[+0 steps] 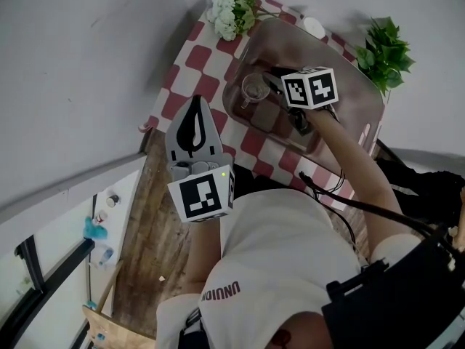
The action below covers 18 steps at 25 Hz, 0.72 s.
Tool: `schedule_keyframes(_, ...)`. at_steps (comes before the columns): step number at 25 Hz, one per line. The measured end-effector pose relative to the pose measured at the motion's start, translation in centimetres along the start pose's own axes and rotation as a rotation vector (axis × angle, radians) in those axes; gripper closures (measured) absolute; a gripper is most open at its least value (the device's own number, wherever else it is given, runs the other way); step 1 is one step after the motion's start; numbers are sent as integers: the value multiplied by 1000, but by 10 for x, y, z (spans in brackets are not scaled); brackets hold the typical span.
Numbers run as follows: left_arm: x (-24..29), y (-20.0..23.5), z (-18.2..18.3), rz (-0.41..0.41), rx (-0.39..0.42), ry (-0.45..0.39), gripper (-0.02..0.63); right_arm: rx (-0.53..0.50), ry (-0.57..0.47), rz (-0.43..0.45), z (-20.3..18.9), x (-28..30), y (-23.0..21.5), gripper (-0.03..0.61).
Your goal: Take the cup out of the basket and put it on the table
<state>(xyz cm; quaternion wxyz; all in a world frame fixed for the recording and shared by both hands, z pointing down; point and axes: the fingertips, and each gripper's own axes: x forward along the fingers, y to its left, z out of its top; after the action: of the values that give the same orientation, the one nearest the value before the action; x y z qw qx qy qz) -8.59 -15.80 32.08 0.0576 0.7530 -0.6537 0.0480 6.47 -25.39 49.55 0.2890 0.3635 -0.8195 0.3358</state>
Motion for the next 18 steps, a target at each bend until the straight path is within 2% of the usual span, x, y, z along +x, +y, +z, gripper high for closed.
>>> schedule_keyframes(18, 9, 0, -5, -1, -8, 22, 601, 24, 138, -37, -31, 36, -24, 468)
